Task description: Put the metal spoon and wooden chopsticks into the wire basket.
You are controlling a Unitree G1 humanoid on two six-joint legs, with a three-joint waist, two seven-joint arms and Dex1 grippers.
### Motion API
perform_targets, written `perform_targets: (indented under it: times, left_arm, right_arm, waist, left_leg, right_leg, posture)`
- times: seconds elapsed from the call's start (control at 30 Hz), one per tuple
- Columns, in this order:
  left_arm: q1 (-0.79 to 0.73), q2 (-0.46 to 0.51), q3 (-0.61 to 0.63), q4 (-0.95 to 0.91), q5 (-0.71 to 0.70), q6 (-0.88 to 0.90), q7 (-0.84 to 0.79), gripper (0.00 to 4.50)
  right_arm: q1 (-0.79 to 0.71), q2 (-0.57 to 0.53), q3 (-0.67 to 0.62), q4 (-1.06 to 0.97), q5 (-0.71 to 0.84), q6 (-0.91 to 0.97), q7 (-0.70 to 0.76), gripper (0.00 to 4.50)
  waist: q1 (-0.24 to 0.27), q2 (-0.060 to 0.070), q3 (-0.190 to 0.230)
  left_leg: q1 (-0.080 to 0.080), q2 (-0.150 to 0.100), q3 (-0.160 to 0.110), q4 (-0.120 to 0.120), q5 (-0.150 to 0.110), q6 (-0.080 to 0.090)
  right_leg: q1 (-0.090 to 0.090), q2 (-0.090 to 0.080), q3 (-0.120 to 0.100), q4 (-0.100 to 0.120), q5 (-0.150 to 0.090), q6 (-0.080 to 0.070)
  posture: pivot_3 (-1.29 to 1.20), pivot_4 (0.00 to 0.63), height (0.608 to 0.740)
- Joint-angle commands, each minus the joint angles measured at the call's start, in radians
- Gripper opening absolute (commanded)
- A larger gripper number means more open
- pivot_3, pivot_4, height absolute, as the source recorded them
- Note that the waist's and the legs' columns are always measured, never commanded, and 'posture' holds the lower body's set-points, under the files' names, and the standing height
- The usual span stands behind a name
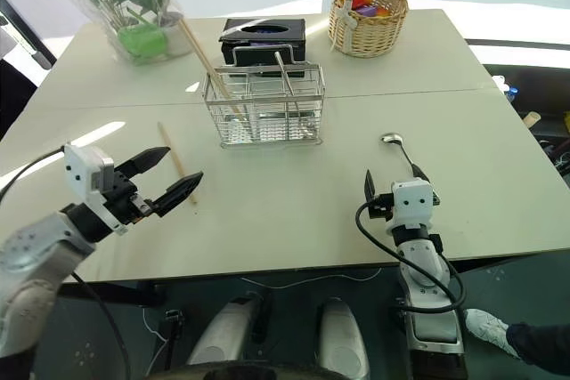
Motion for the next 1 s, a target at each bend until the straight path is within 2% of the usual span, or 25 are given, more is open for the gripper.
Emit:
perform_targets:
  times: [0.03, 0.13, 0.23, 0.4, 0.53, 0.63, 0.8, 1.0]
  left_arm:
    - [-0.057, 0.109, 0.047, -0.008, -0.152, 0.087, -0.112, 4.46]
    - [-0.099, 0.225, 0.035, 0.018, -0.218, 0.152, -0.229, 4.46]
    - [-0.158, 0.27, -0.009, 0.063, -0.185, 0.139, -0.292, 4.46]
    - [-0.234, 0.22, -0.09, 0.116, -0.118, 0.109, -0.282, 4.46]
    - [-0.241, 0.185, -0.124, 0.113, -0.081, 0.095, -0.276, 4.46]
    - [-0.24, 0.159, -0.131, 0.107, -0.069, 0.09, -0.265, 4.46]
    - [-0.22, 0.131, -0.13, 0.092, -0.049, 0.083, -0.256, 4.46]
    - [-0.174, 0.107, -0.102, 0.048, -0.051, 0.085, -0.226, 4.46]
  right_arm:
    - [-0.019, -0.011, -0.014, -0.026, 0.011, 0.002, 0.004, 4.45]
    - [-0.041, -0.03, -0.037, -0.054, 0.027, 0.054, 0.012, 4.45]
    - [-0.093, -0.075, -0.069, -0.106, 0.051, 0.201, 0.028, 4.45]
    - [-0.21, -0.233, -0.124, -0.178, 0.134, 0.553, 0.134, 4.45]
    - [-0.281, -0.325, -0.156, -0.193, 0.197, 0.743, 0.187, 4.45]
    - [-0.307, -0.409, -0.151, -0.184, 0.281, 0.892, 0.294, 4.45]
    - [-0.337, -0.495, -0.14, -0.099, 0.332, 0.945, 0.396, 4.45]
    - [-0.474, -0.578, -0.088, 0.201, 0.311, 0.817, 0.509, 4.45]
  waist:
    - [-0.001, 0.001, 0.0]
    - [-0.003, 0.002, 0.0]
    - [-0.003, 0.004, 0.001]
    - [0.002, 0.005, 0.001]
    - [0.005, 0.004, 0.001]
    - [0.005, 0.004, 0.001]
    - [0.004, 0.004, 0.002]
    - [0.0, 0.004, 0.002]
  left_leg:
    - [0.0, 0.0, 0.0, 0.0, 0.0, 0.0]
    - [0.0, 0.0, 0.0, 0.0, 0.0, 0.0]
    - [0.0, 0.0, 0.0, 0.0, 0.0, 0.0]
    - [0.0, 0.0, 0.0, 0.0, 0.0, 0.0]
    - [-0.001, 0.0, 0.001, 0.0, 0.0, 0.0]
    - [-0.002, 0.0, 0.001, 0.0, 0.0, 0.0]
    - [-0.003, 0.0, 0.002, 0.001, 0.0, 0.001]
    - [-0.003, 0.0, 0.004, 0.002, 0.0, 0.001]
  right_leg:
    - [0.0, 0.0, 0.0, 0.0, 0.0, 0.0]
    - [0.0, 0.0, 0.0, 0.0, 0.0, 0.0]
    - [0.0, 0.0, 0.0, 0.0, 0.0, 0.0]
    - [0.001, -0.001, 0.0, 0.0, 0.0, 0.0]
    - [0.002, -0.002, 0.001, -0.001, 0.0, 0.0]
    - [0.002, -0.002, 0.0, -0.001, 0.0, 0.0]
    - [0.002, -0.004, 0.0, -0.001, 0.0, 0.0]
    - [0.003, -0.005, 0.0, -0.002, 0.0, 0.0]
  posture:
    - [0.0, 0.15, 0.74]
    - [0.0, 0.15, 0.74]
    - [0.0, 0.15, 0.74]
    - [0.0, 0.15, 0.74]
    - [0.0, 0.15, 0.74]
    - [0.0, 0.15, 0.74]
    - [0.0, 0.15, 0.74]
    - [0.0, 0.15, 0.74]
